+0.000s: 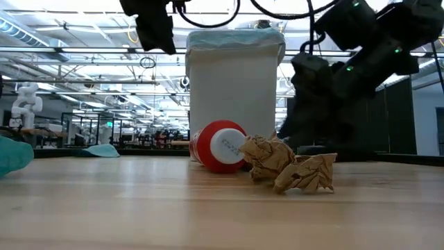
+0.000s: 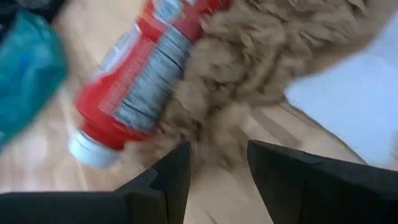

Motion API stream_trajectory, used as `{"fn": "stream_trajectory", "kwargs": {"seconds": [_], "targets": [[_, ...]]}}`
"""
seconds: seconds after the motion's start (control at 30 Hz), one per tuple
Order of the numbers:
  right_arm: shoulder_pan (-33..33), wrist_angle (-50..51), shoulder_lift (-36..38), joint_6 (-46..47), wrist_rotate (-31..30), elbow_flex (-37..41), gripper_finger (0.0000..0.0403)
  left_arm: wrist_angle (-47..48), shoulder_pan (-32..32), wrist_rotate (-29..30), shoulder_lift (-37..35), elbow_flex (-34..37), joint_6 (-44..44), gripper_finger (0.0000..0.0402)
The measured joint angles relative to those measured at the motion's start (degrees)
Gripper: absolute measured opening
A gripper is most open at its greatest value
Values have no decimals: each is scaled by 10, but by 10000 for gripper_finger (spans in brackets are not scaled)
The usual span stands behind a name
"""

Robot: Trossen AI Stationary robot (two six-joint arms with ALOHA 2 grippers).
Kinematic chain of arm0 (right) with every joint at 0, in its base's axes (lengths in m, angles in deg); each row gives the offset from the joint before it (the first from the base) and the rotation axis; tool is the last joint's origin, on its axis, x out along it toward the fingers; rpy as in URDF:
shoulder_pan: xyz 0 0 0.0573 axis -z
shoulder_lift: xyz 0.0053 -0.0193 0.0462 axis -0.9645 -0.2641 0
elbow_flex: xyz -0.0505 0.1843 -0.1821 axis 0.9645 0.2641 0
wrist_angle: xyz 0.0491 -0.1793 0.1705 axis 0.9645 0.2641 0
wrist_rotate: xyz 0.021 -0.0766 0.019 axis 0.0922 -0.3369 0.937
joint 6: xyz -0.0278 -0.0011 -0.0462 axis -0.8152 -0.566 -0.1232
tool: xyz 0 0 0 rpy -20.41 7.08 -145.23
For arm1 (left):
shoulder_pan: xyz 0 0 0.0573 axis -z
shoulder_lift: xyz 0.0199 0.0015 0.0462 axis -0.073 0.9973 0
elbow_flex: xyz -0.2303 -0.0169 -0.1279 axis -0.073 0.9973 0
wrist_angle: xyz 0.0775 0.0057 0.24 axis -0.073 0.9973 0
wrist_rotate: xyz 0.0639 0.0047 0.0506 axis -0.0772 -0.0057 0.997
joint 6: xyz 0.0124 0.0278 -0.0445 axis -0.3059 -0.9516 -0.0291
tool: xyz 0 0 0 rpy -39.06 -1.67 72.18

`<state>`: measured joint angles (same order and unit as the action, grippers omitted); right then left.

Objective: Place trash/remove bag and relplace
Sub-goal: Put the brown paper into the white trash bin

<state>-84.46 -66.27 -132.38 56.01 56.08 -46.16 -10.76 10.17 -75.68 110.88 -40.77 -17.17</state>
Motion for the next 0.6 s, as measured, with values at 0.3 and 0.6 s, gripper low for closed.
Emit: {"fn": "stream_trajectory", "kwargs": {"seconds": [0.3,0.6], "targets": [[17,-55,-58,32,37,0,97,0,0,8,-4,-1,4,141],[-21,-62,20,28,58,0,2,2,0,8,-4,-1,14,141]]}}
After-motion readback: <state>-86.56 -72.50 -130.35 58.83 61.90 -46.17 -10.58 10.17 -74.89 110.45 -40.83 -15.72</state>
